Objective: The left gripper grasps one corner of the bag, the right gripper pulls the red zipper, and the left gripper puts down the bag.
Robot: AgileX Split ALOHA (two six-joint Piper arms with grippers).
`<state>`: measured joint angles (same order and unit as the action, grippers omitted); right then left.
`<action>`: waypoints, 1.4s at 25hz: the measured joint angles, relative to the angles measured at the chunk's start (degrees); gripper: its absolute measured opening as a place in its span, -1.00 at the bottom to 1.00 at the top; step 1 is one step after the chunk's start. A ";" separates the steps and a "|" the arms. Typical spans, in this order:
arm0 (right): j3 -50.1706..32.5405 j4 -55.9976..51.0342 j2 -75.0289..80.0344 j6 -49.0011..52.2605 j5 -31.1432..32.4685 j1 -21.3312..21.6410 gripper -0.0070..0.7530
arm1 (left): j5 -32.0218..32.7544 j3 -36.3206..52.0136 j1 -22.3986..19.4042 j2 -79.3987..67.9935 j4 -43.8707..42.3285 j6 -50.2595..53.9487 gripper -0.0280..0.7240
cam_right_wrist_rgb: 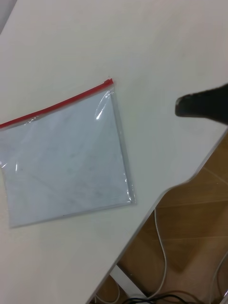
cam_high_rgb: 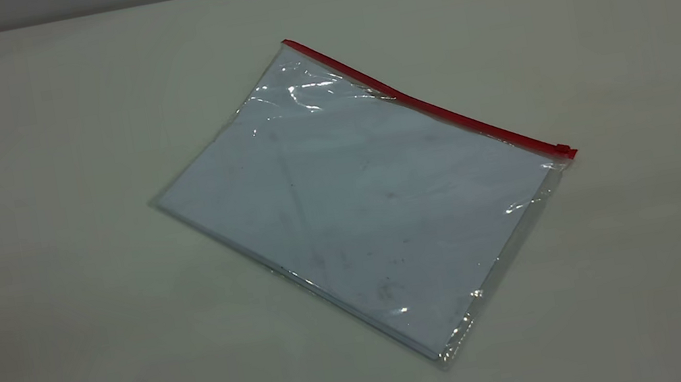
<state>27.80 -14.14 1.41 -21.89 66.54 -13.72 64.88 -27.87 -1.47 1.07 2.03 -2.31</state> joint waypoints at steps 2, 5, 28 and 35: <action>0.00 0.00 0.00 0.00 0.00 0.00 0.56 | 0.05 0.00 0.00 0.00 0.00 0.00 0.64; 0.00 0.00 0.00 0.00 0.00 0.00 0.56 | 0.07 0.00 0.00 0.00 0.00 0.00 0.64; -0.12 10.73 -2.34 12.64 -1.36 15.98 0.56 | 0.12 0.00 0.00 0.00 0.00 0.00 0.64; -0.12 12.47 -2.34 16.14 -1.48 15.98 0.56 | 0.12 0.00 0.00 0.00 0.00 0.00 0.64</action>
<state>27.67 -1.68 -0.93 -5.74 65.06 2.26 65.00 -27.87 -1.47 1.07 2.03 -2.31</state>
